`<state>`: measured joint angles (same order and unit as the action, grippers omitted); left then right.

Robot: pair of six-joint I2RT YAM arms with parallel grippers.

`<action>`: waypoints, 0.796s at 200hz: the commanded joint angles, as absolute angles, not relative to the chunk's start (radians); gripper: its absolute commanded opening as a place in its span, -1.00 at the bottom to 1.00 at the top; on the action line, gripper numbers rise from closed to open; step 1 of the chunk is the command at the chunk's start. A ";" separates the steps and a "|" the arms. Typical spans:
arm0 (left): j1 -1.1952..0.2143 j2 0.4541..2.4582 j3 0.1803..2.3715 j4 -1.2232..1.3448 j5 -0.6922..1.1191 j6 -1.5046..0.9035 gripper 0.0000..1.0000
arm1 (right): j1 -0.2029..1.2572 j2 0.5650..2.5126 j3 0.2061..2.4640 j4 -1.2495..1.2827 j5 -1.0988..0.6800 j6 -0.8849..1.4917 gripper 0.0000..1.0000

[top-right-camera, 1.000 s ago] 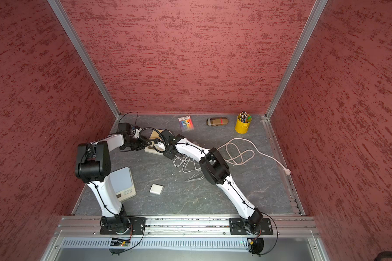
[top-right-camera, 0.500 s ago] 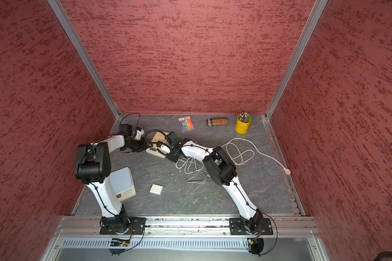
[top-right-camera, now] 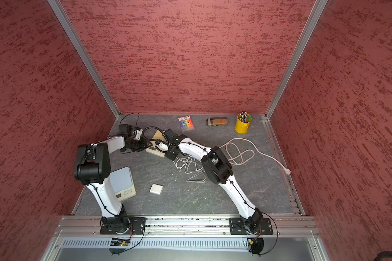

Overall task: Charge the electronic scale
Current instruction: Insert the charging cable into the electronic scale.

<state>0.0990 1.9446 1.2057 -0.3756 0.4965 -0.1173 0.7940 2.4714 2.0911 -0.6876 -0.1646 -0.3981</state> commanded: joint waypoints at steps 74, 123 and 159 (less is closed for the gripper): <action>0.111 2.039 1.390 -0.671 0.577 -0.173 0.03 | 0.817 2.594 2.202 -0.311 -0.199 -0.477 -0.38; 0.175 1.989 1.407 -0.696 0.554 -0.151 0.09 | 0.817 2.523 2.184 -0.382 -0.168 -0.468 -0.05; 0.212 1.904 1.390 -0.711 0.538 -0.137 0.12 | 0.817 2.387 2.079 -0.351 -0.153 -0.446 0.06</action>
